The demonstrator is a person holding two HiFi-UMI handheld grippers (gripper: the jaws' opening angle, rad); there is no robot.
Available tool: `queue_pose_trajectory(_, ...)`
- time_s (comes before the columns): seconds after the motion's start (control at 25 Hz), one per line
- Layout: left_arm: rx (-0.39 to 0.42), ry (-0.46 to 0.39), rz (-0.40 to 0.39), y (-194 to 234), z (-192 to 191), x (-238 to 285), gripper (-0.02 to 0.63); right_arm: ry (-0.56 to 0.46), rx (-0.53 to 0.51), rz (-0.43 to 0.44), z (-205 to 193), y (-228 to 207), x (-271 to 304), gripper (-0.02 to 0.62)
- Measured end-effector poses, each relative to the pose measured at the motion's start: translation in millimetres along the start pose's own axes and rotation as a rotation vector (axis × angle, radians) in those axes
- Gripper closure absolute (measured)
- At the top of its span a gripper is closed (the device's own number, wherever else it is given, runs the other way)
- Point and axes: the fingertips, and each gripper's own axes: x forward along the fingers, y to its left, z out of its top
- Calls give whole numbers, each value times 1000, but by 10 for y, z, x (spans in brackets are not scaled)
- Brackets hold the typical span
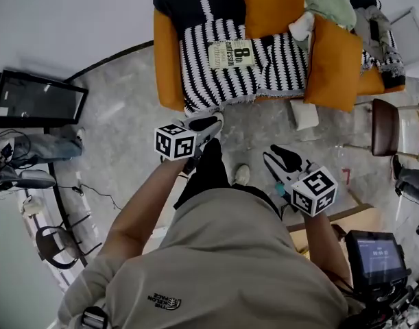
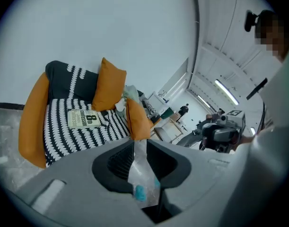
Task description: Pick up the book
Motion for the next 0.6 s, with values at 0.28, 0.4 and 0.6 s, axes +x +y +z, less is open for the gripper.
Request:
queue_pose_trajectory(0.28,-85,38,-5,1329,662,529,523,51,74,-78,590,-459,709,476)
queue_pose_trajectory(0.4,-134,60,12,1971,818,876,511,90,112,-79,713,-686,1081,476)
queue_pose_trajectory(0.6,-213,102,46,2997,892,1399,494,177,151,-82,752,-960,1597,476)
